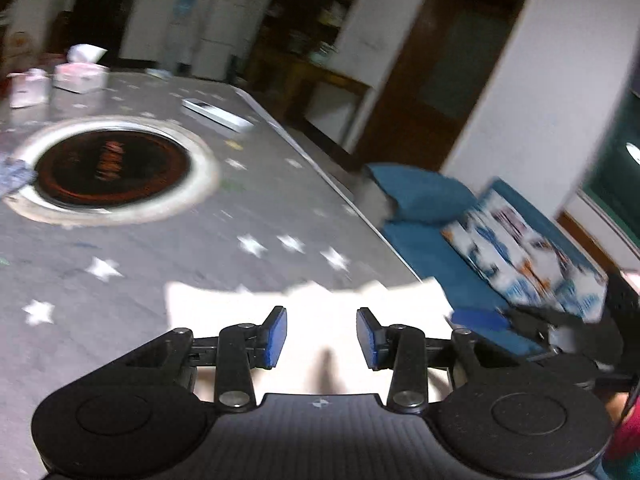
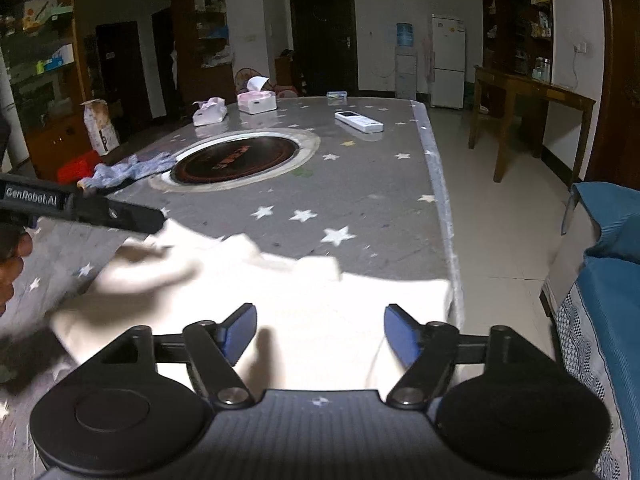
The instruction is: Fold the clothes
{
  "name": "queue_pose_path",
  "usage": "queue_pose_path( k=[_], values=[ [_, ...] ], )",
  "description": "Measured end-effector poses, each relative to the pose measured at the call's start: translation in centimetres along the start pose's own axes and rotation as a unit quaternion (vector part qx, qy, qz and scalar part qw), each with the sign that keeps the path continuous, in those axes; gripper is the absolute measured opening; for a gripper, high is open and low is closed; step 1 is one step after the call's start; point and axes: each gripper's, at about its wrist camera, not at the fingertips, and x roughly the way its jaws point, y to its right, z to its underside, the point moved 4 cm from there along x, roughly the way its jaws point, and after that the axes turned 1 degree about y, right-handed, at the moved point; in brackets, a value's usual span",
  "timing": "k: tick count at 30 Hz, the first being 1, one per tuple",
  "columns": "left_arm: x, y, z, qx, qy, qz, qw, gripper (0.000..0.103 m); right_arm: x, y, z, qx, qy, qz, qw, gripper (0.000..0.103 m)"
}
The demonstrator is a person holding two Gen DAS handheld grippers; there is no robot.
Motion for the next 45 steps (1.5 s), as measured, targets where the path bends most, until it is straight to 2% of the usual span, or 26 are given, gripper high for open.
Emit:
queue_pose_path(
  k=[5,9,13,16,20,28,34,39,42,45],
  values=[
    [-0.1,1.2,2.2,0.015,-0.019,0.015,0.9996,0.043,-2.0,-1.3,1.5,-0.001,-0.002,-0.011,1.000,0.082],
    [-1.5,1.9,3.7,0.031,-0.013,0.016,0.9993,0.043,-3.4,-2.1,2.6,-0.010,0.004,-0.009,1.000,0.082],
    [-3.1,2.2,5.3,0.048,-0.013,0.013,0.9987,0.043,-4.9,-2.8,3.5,0.008,0.021,-0.037,0.999,0.081],
    [-3.2,1.5,6.2,0.037,-0.017,0.005,0.9992,0.042,-5.1,-3.2,4.3,0.016,0.014,-0.054,0.998,0.081],
    [-3.6,0.8,6.3,0.024,-0.010,-0.001,0.9997,0.042,-4.6,-3.1,5.5,0.002,0.008,-0.034,0.999,0.080],
    [-4.6,0.6,6.4,0.019,-0.003,-0.007,0.9998,0.045,-5.9,-4.3,5.1,0.021,0.025,-0.050,0.998,0.077],
    [-4.8,-0.1,6.2,-0.005,0.001,-0.005,1.0000,0.046,-5.2,-5.1,5.6,0.022,0.014,-0.047,0.999,0.077],
    [-5.8,-1.0,6.2,-0.028,0.013,-0.015,0.9994,0.046,-5.5,-6.5,4.4,0.005,0.032,-0.064,0.997,0.077],
    [-6.2,-1.5,6.5,-0.036,0.013,-0.023,0.9990,0.046,-4.2,-7.6,4.2,0.003,0.017,-0.089,0.996,0.077],
    [-7.0,-1.5,6.5,-0.033,0.018,-0.037,0.9986,0.054,-3.2,-8.5,4.7,-0.015,0.008,-0.078,0.997,0.080]
  ],
)
